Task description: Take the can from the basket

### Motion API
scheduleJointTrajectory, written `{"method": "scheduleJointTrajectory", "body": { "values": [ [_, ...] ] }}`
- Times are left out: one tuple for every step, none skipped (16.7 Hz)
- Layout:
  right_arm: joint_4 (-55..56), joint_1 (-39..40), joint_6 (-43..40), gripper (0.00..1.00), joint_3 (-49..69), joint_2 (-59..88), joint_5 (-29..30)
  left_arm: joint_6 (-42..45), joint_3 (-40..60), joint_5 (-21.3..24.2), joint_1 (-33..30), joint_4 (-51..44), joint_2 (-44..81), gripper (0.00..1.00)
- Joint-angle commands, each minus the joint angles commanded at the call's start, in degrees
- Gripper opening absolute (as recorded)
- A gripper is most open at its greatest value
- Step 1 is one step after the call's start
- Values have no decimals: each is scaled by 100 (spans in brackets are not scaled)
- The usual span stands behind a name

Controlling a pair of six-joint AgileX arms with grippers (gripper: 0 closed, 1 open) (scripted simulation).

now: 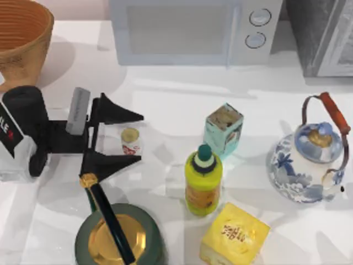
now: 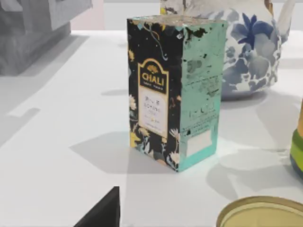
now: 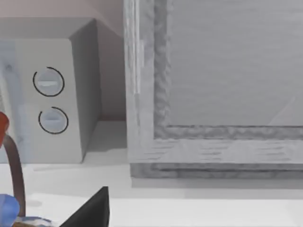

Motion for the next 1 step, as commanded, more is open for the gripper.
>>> {"method": "scheduleJointTrajectory", "body": {
  "values": [
    [0,0,0,100,0,0,0,0,0,0,0,0,0,100]
  ]
}}
